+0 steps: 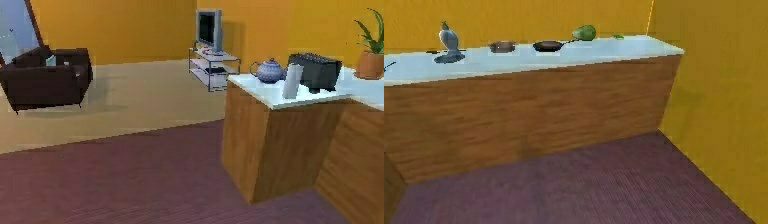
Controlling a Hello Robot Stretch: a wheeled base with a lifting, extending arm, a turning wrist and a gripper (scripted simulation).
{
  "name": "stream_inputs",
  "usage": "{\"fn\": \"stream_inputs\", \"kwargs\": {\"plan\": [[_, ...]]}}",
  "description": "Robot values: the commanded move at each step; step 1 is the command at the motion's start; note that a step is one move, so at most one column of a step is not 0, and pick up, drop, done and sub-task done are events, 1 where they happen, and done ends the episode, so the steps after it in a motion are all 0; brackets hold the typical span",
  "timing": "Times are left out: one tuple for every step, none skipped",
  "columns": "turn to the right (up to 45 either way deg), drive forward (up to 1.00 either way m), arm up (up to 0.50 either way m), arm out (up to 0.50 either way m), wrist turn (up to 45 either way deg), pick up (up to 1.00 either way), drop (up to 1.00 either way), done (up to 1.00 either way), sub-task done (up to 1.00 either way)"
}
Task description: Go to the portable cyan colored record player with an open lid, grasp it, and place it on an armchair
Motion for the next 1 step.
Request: {"fn": "stream_inputs", "kwargs": {"plan": [[0.0, 0.65, 0.00, 0.00, 0.0, 0.00, 0.00, 0.00, 0.00]]}}
